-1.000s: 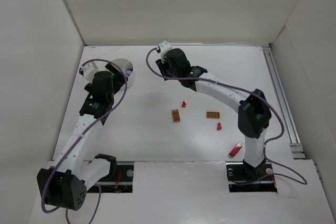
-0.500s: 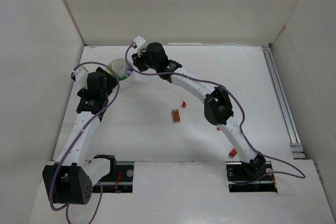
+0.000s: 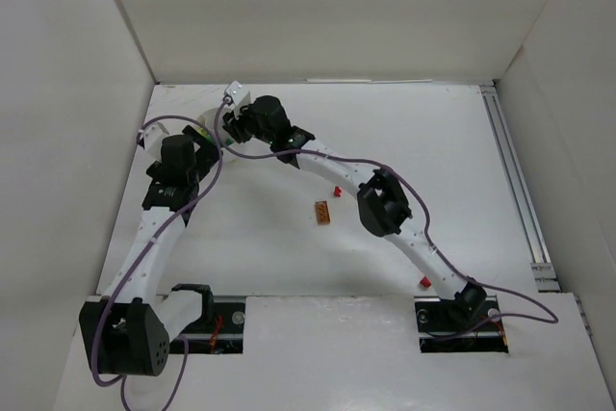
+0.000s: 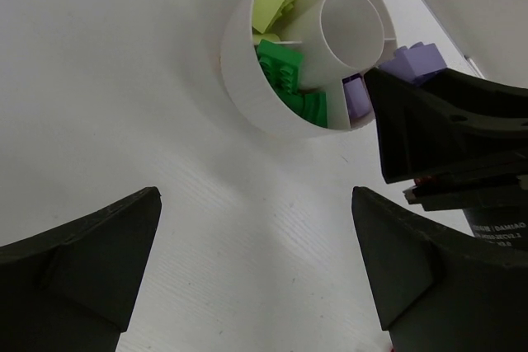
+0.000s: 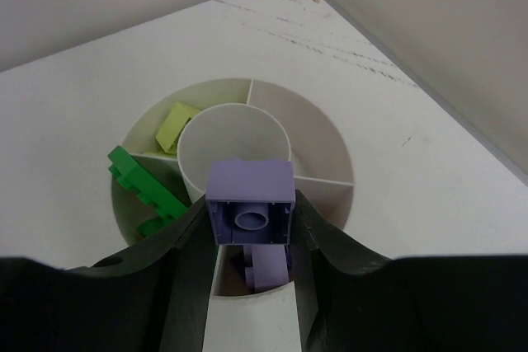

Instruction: Sort the legos into containers by color

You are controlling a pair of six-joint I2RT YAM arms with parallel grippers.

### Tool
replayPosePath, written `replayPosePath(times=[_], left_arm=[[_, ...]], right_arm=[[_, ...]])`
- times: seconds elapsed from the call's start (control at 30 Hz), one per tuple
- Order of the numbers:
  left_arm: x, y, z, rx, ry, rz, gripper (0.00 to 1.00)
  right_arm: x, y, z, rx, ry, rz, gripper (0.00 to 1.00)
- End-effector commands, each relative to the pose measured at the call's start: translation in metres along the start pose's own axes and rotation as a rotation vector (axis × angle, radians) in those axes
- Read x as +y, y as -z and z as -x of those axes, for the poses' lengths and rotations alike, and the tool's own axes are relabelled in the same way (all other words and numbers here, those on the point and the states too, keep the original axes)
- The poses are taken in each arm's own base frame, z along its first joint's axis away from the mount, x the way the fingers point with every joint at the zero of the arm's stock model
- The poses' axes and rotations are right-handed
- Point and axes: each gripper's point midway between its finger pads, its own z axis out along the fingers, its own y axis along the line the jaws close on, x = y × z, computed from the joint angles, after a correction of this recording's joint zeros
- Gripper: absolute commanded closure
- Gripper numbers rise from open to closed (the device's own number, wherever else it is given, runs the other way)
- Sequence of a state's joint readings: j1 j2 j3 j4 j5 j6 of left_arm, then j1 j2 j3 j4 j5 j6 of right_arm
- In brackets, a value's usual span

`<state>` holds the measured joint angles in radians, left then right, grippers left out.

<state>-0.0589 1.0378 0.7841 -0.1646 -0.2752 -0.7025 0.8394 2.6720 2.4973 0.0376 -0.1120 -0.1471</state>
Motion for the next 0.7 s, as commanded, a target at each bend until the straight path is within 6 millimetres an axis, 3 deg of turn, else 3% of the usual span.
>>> replayPosePath(times=[0.0,0.03,0.27,0.43,0.5,0.67], left_arm=[[-0.012,0.005,0.012,-0.044,-0.003,-0.061,0.00],[-0.010,0.006,0.011,-0.044,-0.003,-0.061,0.00],[-0.010,0.009,0.014,-0.058,-0.006,-0.073,0.00],[-0.012,0.010,0.013,-0.052,-0.006,-0.080,0.00],[-0.014,0.010,0.013,-0.052,-0.004,-0.093,0.00],[-0.015,0.010,0.012,-0.047,-0.014,-0.100,0.00]], right_arm=[[-0.005,-0.006,0.020,-0.091,-0.008,-0.026,0.63],[-0.006,-0.006,0.027,-0.109,-0.007,-0.028,0.61],[-0.009,-0.008,0.023,-0.107,-0.008,-0.047,0.55],[-0.005,-0.007,0.021,-0.101,-0.016,-0.024,0.33],[-0.003,-0.007,0.021,-0.102,-0.016,-0.015,0.28],[-0.011,0.000,0.032,-0.108,-0.016,-0.025,0.27]])
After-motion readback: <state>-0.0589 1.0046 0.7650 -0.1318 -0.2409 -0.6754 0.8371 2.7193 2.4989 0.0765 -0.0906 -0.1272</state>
